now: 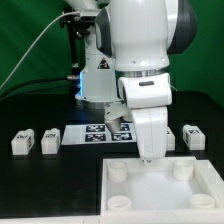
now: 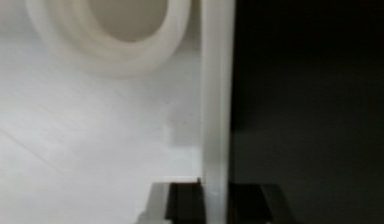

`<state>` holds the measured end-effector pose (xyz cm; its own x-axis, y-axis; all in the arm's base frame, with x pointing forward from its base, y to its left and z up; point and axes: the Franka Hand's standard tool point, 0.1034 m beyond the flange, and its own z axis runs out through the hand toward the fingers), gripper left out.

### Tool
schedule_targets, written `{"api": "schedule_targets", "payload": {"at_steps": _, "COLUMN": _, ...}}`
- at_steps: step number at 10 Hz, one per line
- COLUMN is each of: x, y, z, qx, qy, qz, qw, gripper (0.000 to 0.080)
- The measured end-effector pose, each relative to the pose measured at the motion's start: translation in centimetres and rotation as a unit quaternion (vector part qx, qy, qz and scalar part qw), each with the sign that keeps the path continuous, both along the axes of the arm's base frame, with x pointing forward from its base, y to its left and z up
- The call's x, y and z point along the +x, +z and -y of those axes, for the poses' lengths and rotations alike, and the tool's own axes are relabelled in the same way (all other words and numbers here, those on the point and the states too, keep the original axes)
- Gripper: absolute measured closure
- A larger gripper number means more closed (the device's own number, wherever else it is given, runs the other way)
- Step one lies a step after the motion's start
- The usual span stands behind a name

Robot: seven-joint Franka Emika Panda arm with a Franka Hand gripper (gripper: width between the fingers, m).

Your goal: Assemble one leg

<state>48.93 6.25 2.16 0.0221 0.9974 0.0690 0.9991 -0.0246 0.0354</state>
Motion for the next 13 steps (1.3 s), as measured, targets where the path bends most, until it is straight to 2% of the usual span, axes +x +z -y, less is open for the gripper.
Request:
{"api": "schedule_targets", "payload": {"at_steps": 3, "x": -0.02, "y": -0.02, "z": 0.05, "qx": 0.000, "qy": -0.001, "qz": 0.000, "qw": 1.000, "gripper": 0.0742}}
{"api": "schedule_targets", "payload": {"at_steps": 4, "x": -0.03, "y": -0.05, "z": 0.10, "qx": 0.000, "qy": -0.001, "qz": -0.001, "qw": 1.000, "gripper": 0.0561}}
{"api": "schedule_targets", "payload": {"at_steps": 5, "x": -0.04, "y": -0.06, "z": 0.13, "qx": 0.000, "qy": -0.001, "qz": -0.001, "qw": 1.000, "gripper": 0.0426}}
{"api": "schedule_targets", "payload": {"at_steps": 6, "x": -0.04, "y": -0.07, "z": 0.16, "qx": 0.000, "qy": -0.002, "qz": -0.001, "qw": 1.000, "gripper": 0.0426}}
{"api": "schedule_targets", "payload": {"at_steps": 7, "x": -0.04, "y": -0.08, "z": 0.19, "qx": 0.000, "qy": -0.002, "qz": -0.001, "qw": 1.000, "gripper": 0.0237}}
{"api": "schedule_targets", "payload": {"at_steps": 8, "x": -0.04, "y": -0.08, "z": 0.21, "qx": 0.000, "qy": -0.002, "qz": -0.001, "qw": 1.000, "gripper": 0.0237}}
{"api": "schedule_targets", "payload": {"at_steps": 9, "x": -0.04, "y": -0.09, "z": 0.25, "qx": 0.000, "qy": -0.003, "qz": -0.001, "qw": 1.000, "gripper": 0.0176}}
{"api": "schedule_targets", "payload": {"at_steps": 10, "x": -0.04, "y": -0.10, "z": 0.27, "qx": 0.000, "qy": -0.003, "qz": -0.001, "qw": 1.000, "gripper": 0.0158}}
{"api": "schedule_targets", "payload": {"at_steps": 13, "x": -0.05, "y": -0.11, "z": 0.32, "qx": 0.000, "qy": -0.003, "qz": -0.001, "qw": 1.000, "gripper": 0.0151}}
